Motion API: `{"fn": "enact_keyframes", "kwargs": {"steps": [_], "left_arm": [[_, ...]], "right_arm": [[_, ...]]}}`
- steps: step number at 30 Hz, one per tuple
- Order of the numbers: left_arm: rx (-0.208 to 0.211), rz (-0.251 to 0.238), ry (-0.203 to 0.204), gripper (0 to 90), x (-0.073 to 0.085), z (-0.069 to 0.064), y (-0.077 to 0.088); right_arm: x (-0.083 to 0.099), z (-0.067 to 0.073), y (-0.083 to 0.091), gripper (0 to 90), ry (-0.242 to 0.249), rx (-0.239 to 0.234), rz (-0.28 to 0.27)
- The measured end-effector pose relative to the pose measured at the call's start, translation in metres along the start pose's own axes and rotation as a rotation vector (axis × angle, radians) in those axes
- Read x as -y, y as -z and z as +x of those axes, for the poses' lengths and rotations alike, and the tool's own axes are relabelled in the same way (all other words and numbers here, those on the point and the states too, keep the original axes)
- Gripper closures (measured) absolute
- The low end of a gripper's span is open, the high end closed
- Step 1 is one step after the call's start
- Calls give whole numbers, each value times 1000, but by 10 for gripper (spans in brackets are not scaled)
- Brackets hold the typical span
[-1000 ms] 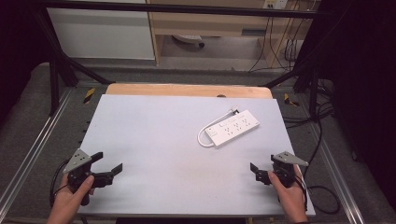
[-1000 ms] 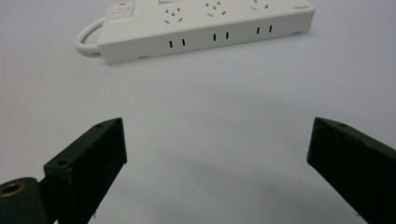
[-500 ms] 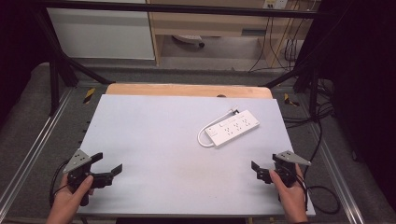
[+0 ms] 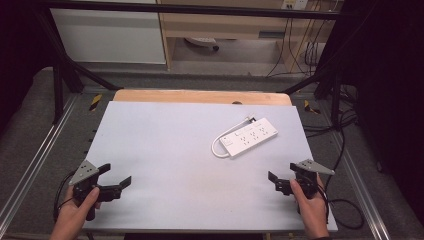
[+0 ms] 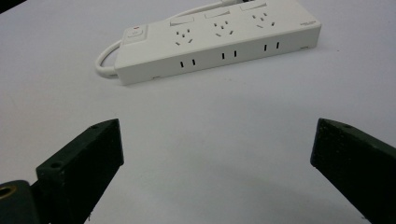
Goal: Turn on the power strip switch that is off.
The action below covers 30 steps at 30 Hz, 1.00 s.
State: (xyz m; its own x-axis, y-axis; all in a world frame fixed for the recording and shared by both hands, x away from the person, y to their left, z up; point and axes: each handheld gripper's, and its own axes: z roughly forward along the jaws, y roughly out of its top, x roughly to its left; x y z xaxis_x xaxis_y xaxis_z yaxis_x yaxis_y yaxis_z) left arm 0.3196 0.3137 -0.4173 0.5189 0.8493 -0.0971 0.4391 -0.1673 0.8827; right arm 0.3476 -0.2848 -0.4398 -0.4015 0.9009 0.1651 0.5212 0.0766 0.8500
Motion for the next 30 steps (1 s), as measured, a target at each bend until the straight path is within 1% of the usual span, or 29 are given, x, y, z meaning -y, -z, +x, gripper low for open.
{"fn": "enact_keyframes", "kwargs": {"steps": [4, 9, 10, 11, 12, 17, 20, 21, 22, 24, 25, 27, 30], "left_arm": [[-2, 3, -2, 65, 0, 1, 0], [-3, 6, 1, 65, 1, 1, 0], [-4, 7, 1, 65, 1, 1, 0], [-5, 8, 1, 65, 1, 1, 0], [-5, 10, 2, 65, 2, 1, 0], [-2, 6, 1, 65, 2, 1, 0], [-4, 14, 3, 64, 2, 1, 0], [-4, 16, 3, 64, 2, 1, -1], [-4, 15, 3, 64, 2, 1, -1], [-4, 14, 2, 64, 2, 1, -1], [-4, 14, 1, 64, 2, 1, -1], [-5, 16, 0, 64, 2, 1, -1], [-5, 16, -1, 64, 2, 1, -1]], "right_arm": [[-2, 0, -2, 28, 5, -11, -2], [-4, 0, -2, 28, 4, -11, -9], [-7, 1, 0, 28, 4, -14, -24], [-7, 1, 0, 28, 4, -14, -24], [-10, 1, 1, 28, 15, -12, -35], [-17, 1, 2, 30, 14, -20, -48], [-21, 1, 1, 35, 26, -17, -60], [-23, 0, 1, 36, 28, -17, -67], [-25, -1, 1, 38, 26, -18, -86], [-25, -1, 1, 41, 25, -17, -93], [-26, -2, 1, 45, 33, -13, -103], [-29, -2, 1, 45, 43, -5, -105], [-34, -2, 1, 42, 44, -10, -109]]}}
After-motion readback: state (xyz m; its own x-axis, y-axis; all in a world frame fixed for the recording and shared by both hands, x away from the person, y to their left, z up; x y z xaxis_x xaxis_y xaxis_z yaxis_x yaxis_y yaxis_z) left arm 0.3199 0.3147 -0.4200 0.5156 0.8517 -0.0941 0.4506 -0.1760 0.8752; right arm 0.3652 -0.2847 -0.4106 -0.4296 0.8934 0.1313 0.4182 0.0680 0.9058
